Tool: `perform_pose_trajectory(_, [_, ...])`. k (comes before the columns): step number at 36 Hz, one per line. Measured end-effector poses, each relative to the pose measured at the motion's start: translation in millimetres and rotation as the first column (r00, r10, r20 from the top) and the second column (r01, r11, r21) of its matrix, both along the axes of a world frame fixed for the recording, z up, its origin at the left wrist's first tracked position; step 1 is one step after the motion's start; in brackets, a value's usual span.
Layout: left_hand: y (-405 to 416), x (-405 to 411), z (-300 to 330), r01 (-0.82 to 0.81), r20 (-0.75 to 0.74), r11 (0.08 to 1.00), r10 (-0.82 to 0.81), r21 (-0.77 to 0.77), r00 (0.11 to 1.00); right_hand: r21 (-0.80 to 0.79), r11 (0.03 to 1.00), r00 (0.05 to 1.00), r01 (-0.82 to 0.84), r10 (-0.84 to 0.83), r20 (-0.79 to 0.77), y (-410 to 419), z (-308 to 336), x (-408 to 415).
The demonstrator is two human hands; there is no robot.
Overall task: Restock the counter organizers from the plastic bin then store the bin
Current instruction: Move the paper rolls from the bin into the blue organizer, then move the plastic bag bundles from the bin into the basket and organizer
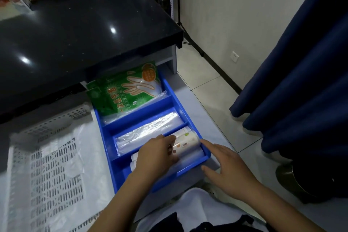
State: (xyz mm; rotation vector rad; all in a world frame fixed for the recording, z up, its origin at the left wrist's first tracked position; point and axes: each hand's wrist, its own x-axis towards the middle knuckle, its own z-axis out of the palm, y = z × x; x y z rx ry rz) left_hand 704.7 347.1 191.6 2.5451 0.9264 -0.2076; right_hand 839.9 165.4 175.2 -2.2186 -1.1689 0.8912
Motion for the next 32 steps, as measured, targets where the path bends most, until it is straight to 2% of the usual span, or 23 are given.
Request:
perform_pose_trajectory(12, [-7,-2,-3,-0.058,0.002,0.998,0.058,-0.022,0.998,0.000,0.997,0.990,-0.072,0.071,-0.125,-4,-3,21])
perform_pose_trajectory(17, [-11,-5,-2,-0.140,0.050,0.984,0.146,-0.111,0.988,0.037,0.981,0.980,-0.191,0.193,-0.040,-3,-3,21])
perform_pose_trajectory(21, [-18,-11,7,-0.178,0.085,0.983,0.182,-0.054,0.980,0.038,0.963,0.964,-0.267,0.266,0.012,0,-5,24])
perform_pose_trajectory(27, [-62,-37,24,-0.361,0.124,0.932,0.355,0.031,0.927,0.142,0.904,0.915,-0.404,0.400,0.056,21,4,34])
perform_pose_trajectory(30, [-95,-57,26,-0.477,0.160,0.876,0.463,0.062,0.872,0.187,0.840,0.860,-0.509,0.506,0.068,33,15,28])
perform_pose_trajectory(32, [-117,-70,24,-0.556,0.127,0.827,0.545,0.084,0.829,0.203,0.794,0.817,-0.573,0.572,0.073,40,24,20])
